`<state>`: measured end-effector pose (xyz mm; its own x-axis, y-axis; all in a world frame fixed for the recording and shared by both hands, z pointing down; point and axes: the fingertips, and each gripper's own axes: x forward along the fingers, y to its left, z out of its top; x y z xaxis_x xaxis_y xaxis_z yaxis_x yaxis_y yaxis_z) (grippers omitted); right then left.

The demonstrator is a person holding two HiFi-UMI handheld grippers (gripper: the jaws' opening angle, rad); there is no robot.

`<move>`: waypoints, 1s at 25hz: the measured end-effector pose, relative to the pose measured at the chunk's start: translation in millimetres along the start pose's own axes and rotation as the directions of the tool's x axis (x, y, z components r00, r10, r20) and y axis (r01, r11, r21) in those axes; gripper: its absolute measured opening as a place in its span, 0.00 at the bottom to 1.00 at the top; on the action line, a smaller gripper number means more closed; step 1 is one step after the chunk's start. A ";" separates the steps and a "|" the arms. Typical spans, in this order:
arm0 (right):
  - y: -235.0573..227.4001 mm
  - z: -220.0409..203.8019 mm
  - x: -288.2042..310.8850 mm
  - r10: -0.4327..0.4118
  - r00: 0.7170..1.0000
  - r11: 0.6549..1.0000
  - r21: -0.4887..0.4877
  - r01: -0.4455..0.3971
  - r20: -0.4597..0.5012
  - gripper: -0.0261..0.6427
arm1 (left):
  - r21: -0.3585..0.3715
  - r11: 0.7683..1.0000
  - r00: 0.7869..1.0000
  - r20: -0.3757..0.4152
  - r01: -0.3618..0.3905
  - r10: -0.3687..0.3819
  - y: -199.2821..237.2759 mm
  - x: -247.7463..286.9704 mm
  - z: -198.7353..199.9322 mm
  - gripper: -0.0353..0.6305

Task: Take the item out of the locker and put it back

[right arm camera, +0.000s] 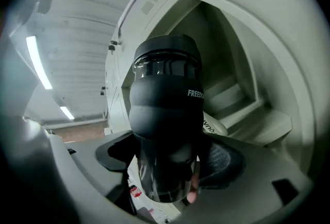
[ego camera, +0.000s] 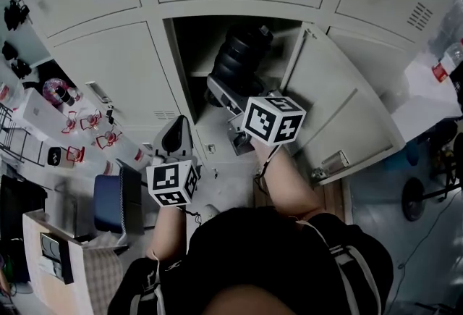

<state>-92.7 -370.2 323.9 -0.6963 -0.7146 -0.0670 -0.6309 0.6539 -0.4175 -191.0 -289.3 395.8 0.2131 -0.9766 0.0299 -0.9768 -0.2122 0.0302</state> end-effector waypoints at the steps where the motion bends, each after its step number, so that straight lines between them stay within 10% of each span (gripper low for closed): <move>1: -0.5 5.4 4.9 0.007 1.000 0.999 0.031 -0.008 0.005 0.62 | 0.004 1.000 1.000 0.006 -0.001 0.001 3.1 0.6 2.1 0.07; 10: -31.6 49.2 42.0 -0.160 0.986 0.986 -0.037 0.162 0.048 0.62 | 0.015 1.000 0.999 0.032 0.017 -0.018 15.0 15.0 13.2 0.07; 17: -64.4 51.9 66.2 -0.372 0.927 0.884 -0.289 0.367 0.041 0.61 | 0.021 0.999 0.999 0.027 0.028 -0.029 22.2 26.1 14.7 0.07; 25: -76.7 49.6 86.0 -0.441 0.897 0.811 -0.418 0.410 0.025 0.62 | 0.010 0.999 0.999 0.032 0.032 -0.033 30.9 38.5 15.3 0.07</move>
<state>-87.3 -494.2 305.2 -0.3382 -0.9356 0.1013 -0.9399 0.3412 0.0132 -213.3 -334.0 382.6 0.2439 -0.9698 -0.0030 -0.9696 -0.2439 0.0214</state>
